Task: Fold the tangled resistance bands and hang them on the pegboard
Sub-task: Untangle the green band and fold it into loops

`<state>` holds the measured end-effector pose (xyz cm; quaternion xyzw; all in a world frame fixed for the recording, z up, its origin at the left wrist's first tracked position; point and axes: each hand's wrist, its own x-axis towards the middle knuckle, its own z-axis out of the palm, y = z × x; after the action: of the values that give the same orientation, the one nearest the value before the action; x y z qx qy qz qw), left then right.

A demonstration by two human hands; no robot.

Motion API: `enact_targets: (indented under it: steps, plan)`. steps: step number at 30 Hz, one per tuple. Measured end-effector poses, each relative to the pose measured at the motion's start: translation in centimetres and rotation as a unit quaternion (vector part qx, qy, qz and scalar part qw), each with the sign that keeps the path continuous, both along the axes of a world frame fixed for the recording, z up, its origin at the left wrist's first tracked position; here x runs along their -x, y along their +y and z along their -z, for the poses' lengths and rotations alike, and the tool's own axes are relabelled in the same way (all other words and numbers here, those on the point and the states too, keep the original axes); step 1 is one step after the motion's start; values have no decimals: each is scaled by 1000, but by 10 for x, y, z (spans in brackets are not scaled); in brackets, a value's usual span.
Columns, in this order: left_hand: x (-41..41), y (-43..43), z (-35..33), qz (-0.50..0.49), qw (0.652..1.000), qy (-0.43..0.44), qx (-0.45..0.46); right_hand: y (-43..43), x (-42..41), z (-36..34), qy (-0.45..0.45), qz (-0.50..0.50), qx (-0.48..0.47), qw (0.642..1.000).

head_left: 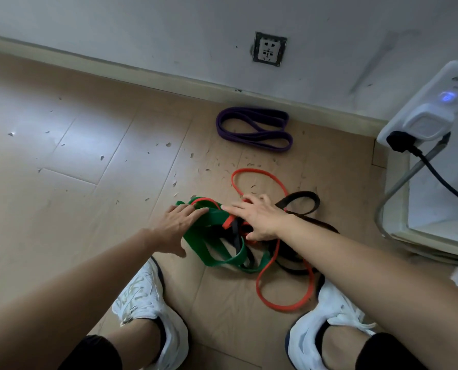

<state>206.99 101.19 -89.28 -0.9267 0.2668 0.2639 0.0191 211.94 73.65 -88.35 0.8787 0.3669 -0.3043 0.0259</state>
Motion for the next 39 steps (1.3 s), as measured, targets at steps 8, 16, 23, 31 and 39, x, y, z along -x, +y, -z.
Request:
enact_targets:
  steps: [8,16,23,31,39]
  plan:
    - [-10,10,16,71,983,-160,50,-29,-9,-1,-84,9,-19,996]
    - [-34,10,-24,-147,981,-2,130,-109,-29,-16,67,289,-33,955]
    - [-44,5,-80,-288,934,34,207,-121,27,-29,152,378,-38,913]
    - [-39,7,-149,-356,912,-64,191,-108,60,-56,213,412,-29,885]
    - [-42,-3,-223,-365,877,-157,269,-91,61,-90,168,376,43,910]
